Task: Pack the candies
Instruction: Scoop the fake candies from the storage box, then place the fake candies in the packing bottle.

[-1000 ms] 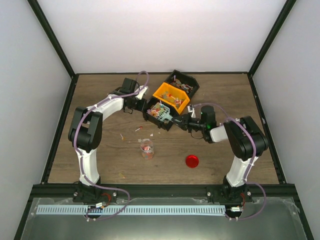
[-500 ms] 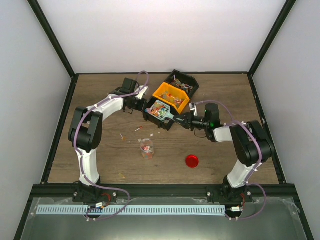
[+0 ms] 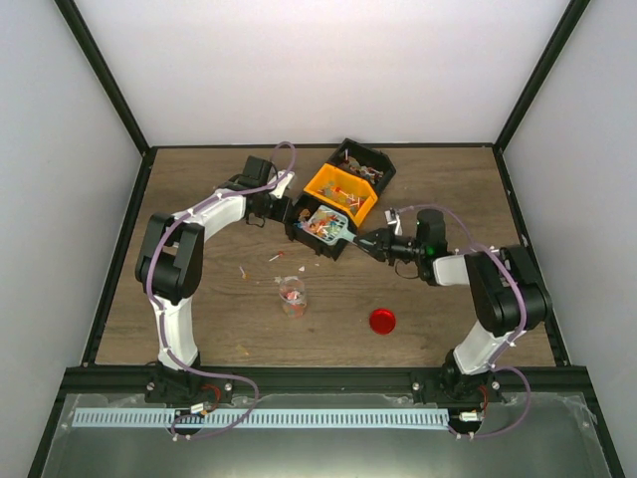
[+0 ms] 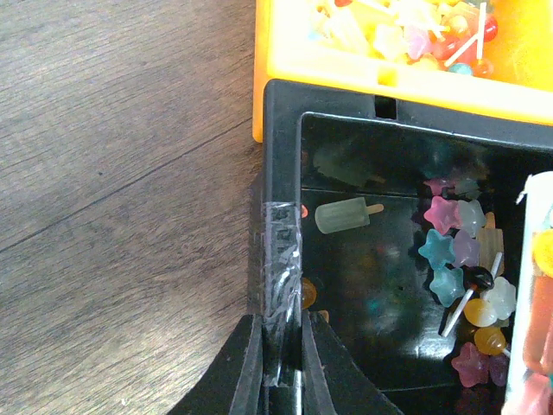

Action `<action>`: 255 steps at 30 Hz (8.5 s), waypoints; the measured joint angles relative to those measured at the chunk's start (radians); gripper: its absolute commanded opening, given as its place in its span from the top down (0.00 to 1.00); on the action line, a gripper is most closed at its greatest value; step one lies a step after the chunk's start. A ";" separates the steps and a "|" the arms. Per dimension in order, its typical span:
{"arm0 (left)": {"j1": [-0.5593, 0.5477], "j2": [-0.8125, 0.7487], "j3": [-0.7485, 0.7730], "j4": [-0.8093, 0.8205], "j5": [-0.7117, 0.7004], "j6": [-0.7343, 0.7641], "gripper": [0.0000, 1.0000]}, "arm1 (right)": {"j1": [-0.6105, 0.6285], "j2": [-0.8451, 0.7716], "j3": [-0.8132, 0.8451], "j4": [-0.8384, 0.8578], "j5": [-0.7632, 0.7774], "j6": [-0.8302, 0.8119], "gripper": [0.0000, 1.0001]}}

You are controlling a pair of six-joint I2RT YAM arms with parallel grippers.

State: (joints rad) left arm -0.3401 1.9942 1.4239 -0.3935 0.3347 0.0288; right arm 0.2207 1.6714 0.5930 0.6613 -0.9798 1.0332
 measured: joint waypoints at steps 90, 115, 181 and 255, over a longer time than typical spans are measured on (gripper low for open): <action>0.005 -0.002 -0.018 0.033 0.037 -0.056 0.96 | -0.055 -0.828 -0.261 -0.527 -0.206 -0.071 0.99; 0.006 0.002 -0.035 0.041 0.027 -0.080 0.63 | 0.084 -0.824 -0.081 -0.883 -0.040 -0.254 0.99; 0.008 0.002 -0.040 0.034 0.022 -0.082 0.46 | 0.280 -0.667 0.280 -1.376 0.252 -0.565 0.99; 0.015 0.002 -0.041 0.034 0.030 -0.097 0.46 | 0.455 -0.535 0.533 -1.572 0.489 -0.607 0.99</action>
State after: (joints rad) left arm -0.3252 1.9961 1.3830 -0.3595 0.3649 -0.0681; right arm 0.6754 1.1362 1.1255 -0.9112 -0.4911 0.4267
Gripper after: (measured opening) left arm 0.539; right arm 0.085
